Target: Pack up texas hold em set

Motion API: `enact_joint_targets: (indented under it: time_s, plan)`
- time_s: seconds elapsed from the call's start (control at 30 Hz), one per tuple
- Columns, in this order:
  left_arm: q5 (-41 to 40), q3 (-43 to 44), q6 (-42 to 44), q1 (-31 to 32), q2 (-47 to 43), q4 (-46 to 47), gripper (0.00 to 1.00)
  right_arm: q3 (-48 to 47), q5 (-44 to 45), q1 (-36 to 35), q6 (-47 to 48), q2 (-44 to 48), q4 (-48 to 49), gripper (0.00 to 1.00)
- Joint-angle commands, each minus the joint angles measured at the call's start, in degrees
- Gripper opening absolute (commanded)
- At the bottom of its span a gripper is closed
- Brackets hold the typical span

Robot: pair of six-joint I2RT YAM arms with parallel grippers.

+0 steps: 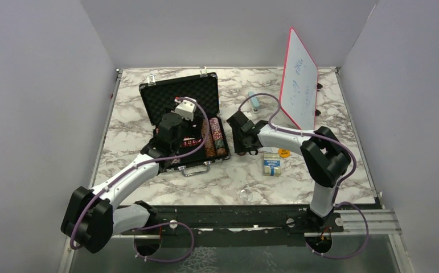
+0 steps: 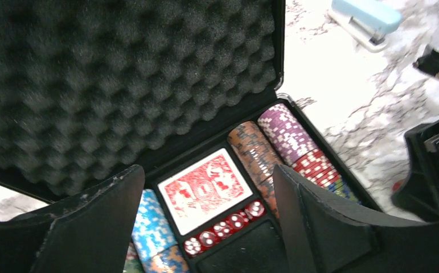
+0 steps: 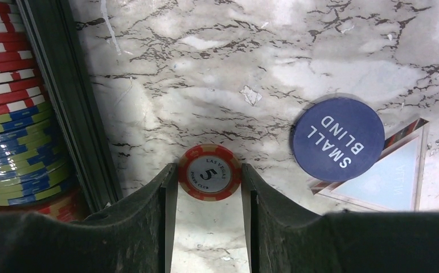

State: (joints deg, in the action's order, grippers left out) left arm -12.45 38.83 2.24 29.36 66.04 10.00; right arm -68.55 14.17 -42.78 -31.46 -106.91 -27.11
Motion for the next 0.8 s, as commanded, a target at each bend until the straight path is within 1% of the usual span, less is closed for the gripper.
enact_joint_targets:
  time_s: [0.0,0.03,0.1,0.17,0.23,0.27,0.37,0.43,0.53,0.6,0.63,0.7,0.77]
  plan:
    - [-3.14,-0.19,-5.43,0.08,-1.64,2.19,0.97,2.80,1.41,0.32,-1.03,2.19,-1.74,0.41]
    - [-3.45,2.06,-7.11,0.08,-1.10,-1.40,0.99,2.85,1.35,0.29,-1.05,3.24,-1.75,0.41]
    - [-3.78,7.18,-9.96,0.08,0.77,-8.81,0.99,3.13,0.13,0.32,-1.29,5.58,-1.80,0.41]
    - [-3.66,10.53,-14.04,0.08,2.05,-15.49,0.99,3.46,-1.64,0.26,-1.65,7.65,-1.83,0.41]
    - [-0.98,9.83,-18.72,0.08,1.18,-17.89,0.99,3.83,-2.90,0.25,-2.65,9.58,-2.20,0.41]
    - [1.95,8.31,-20.76,0.08,0.04,-17.81,0.99,4.13,-3.56,0.29,-3.12,10.60,-2.16,0.41]
    - [12.60,1.79,-28.08,0.08,-4.27,-12.94,0.98,4.64,-6.28,0.27,-4.66,13.30,-1.98,0.41]
    - [19.99,-3.57,-35.28,0.08,-6.57,-7.01,0.95,4.79,-8.42,0.25,-5.68,14.75,-1.77,0.41]
    - [28.12,-10.20,-43.84,0.43,-8.02,3.72,0.87,4.85,-11.54,0.25,-7.34,16.69,-1.10,0.41]
    - [30.30,-12.22,-47.55,1.35,-7.03,6.90,0.82,4.90,-13.70,0.25,-8.97,18.06,-0.54,0.42]
    - [30.70,-12.23,-47.85,2.24,-6.06,7.29,0.81,5.00,-14.72,0.25,-9.82,18.69,-0.03,0.41]
    - [29.60,-11.78,-48.00,4.96,-4.14,7.47,0.77,5.46,-16.93,0.25,-11.87,19.74,1.14,0.42]
    - [27.88,-11.75,-48.76,8.10,-2.08,8.97,0.77,6.02,-18.92,0.29,-14.17,20.51,2.16,0.42]
